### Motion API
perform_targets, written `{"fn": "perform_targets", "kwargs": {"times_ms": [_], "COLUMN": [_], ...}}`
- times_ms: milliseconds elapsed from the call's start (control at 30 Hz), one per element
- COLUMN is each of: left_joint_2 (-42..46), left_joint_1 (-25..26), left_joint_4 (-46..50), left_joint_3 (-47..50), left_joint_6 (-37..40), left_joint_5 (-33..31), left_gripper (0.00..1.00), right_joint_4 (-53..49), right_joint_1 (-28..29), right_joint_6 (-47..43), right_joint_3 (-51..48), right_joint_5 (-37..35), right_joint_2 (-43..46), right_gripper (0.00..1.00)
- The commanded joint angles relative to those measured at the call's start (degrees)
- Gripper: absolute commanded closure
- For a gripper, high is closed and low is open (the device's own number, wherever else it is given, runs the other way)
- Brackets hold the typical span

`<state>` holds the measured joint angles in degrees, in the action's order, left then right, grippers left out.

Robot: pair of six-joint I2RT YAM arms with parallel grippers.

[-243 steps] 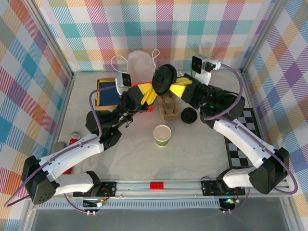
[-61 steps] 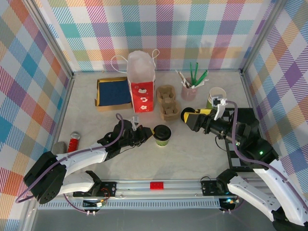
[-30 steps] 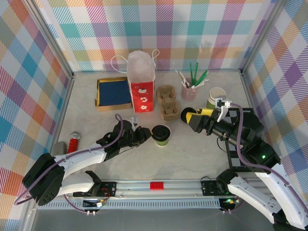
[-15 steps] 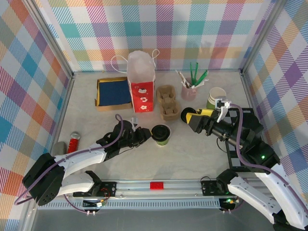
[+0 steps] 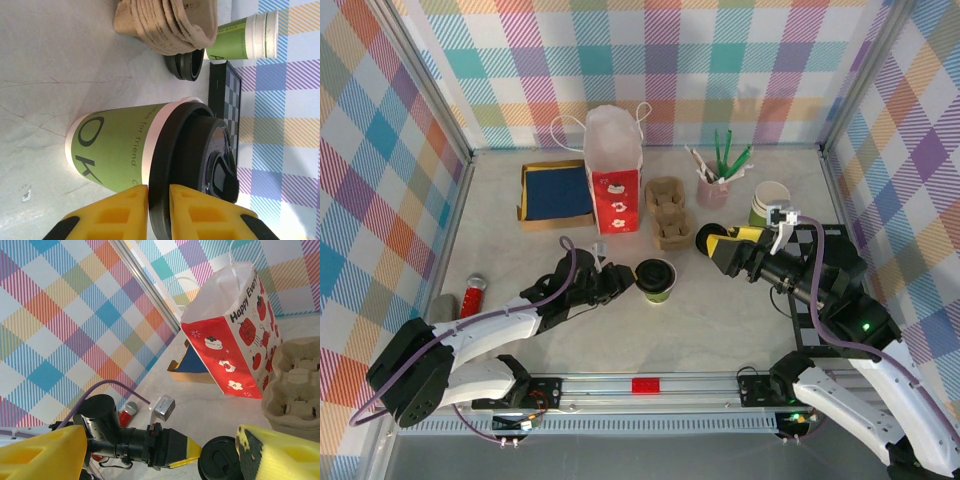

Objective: Pack the takeout coffee

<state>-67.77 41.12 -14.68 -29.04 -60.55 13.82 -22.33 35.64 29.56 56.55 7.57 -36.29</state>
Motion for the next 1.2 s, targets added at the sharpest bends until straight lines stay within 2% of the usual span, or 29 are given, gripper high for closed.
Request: {"fn": "perform_targets", "kwargs": {"times_ms": [0,1167], "left_joint_2": [-0.26,-2.63], "left_joint_1": [-0.39,0.34], "left_joint_4": [0.52,0.43], "left_joint_3": [-1.81,-2.41], "left_joint_6": [0.95,2.02], "left_joint_5": [-0.73,-1.2], "left_gripper": [0.81,0.76], "right_joint_4": [2.16,3.34], "right_joint_1": [0.05,0.05], "right_joint_6": [0.52,0.81], "right_joint_3": [-0.29,-1.47], "right_joint_5": [0.12,-0.28], "right_joint_2": [0.77,1.16], "right_gripper": [0.22,0.24]}}
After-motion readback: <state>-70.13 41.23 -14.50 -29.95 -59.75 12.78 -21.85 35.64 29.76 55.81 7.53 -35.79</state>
